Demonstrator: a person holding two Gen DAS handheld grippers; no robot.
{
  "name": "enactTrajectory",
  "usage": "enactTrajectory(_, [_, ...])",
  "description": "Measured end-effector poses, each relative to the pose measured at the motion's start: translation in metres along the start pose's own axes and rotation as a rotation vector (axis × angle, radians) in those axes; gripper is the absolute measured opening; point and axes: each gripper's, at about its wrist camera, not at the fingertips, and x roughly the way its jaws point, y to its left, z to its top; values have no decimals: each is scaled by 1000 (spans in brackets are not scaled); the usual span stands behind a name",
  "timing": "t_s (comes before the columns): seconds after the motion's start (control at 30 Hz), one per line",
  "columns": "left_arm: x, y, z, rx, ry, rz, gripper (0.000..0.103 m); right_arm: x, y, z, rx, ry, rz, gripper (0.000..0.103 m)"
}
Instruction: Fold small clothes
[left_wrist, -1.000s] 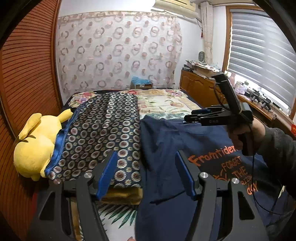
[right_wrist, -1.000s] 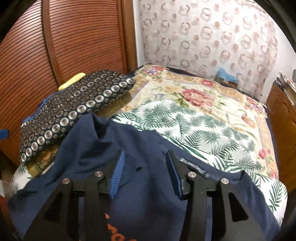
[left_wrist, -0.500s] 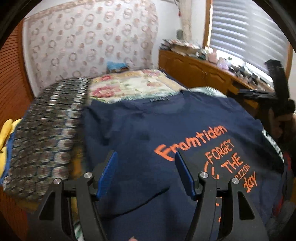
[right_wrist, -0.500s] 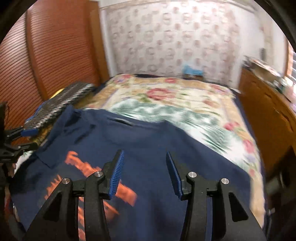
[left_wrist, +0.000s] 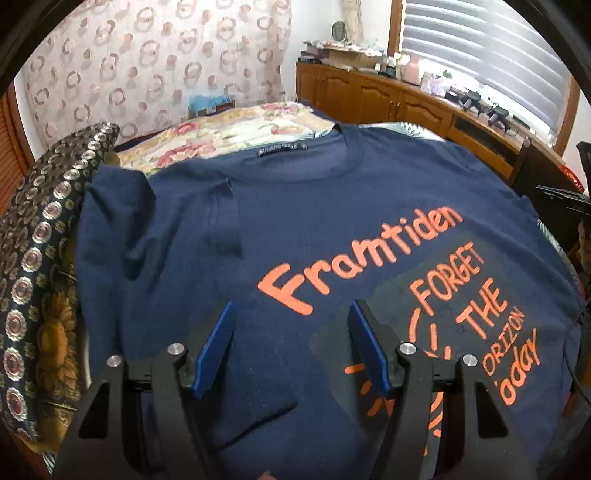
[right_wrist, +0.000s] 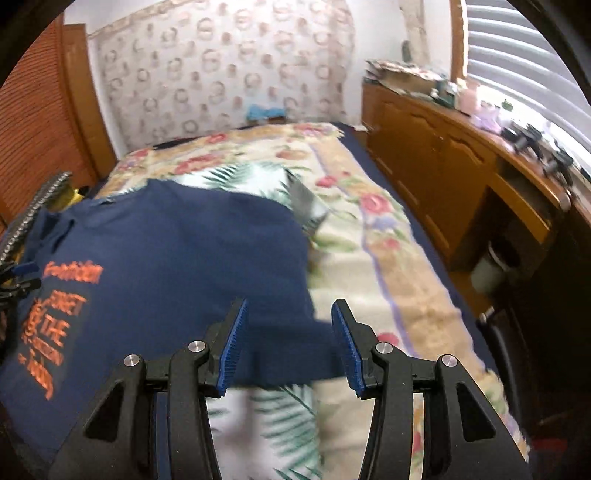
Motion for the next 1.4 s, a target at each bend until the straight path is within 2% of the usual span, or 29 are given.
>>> enactTrajectory(0.3, [1,-6,-1,22,9,15,67,15,-17,-20,63,53,21,47])
enactTrajectory(0.43, [2,-7,0,31,13,14,73,21,-20,-20,84,70,34,47])
enactTrajectory(0.57, [5,-5,2,22,16,14,76,24,-27,-20,117,81,62,50])
enactTrajectory(1.03, [4,-4,2,22,16,18,79,27,-42,-23,215,129,171,50])
enactTrajectory(1.07, [4,-3,2,23,16,18,79,26,-41,-23,210,130,175,48])
enactTrajectory(1.23, [6,-2,3,20,17,21,80,20,-28,-20,128,116,177,18])
enactTrajectory(1.27, [6,-2,3,20,17,20,80,19,-23,-19,98,111,153,16])
enactTrajectory(1.33, [6,-1,2,19,17,20,80,15,-15,-17,38,91,88,4])
enactTrajectory(1.4, [6,-2,2,19,18,19,80,11,-11,-14,17,68,73,2])
